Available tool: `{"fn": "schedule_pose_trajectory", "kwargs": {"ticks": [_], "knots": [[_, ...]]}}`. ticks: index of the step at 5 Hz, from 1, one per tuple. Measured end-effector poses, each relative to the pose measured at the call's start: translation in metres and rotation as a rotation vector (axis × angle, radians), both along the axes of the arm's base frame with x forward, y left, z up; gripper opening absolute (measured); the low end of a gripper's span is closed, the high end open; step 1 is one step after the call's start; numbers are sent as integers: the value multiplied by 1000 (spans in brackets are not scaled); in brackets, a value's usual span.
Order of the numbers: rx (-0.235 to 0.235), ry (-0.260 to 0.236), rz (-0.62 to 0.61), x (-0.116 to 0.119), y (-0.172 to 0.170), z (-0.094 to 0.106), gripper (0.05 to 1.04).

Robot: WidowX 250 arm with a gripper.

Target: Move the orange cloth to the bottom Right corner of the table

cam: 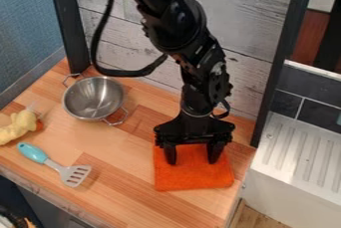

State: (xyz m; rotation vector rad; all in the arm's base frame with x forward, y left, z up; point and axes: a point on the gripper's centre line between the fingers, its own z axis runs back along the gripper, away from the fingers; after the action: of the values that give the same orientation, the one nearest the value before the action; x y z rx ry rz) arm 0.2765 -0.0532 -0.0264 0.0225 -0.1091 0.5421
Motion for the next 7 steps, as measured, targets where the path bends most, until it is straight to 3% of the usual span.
{"fn": "schedule_pose_trajectory", "kwargs": {"ticks": [2,4,7], "knots": [[20,27,-18,-20,-3,-8,1001],[28,25,-64,-42,-16,-11,1001],[29,56,-100,-74,-23,-1,1001]]}}
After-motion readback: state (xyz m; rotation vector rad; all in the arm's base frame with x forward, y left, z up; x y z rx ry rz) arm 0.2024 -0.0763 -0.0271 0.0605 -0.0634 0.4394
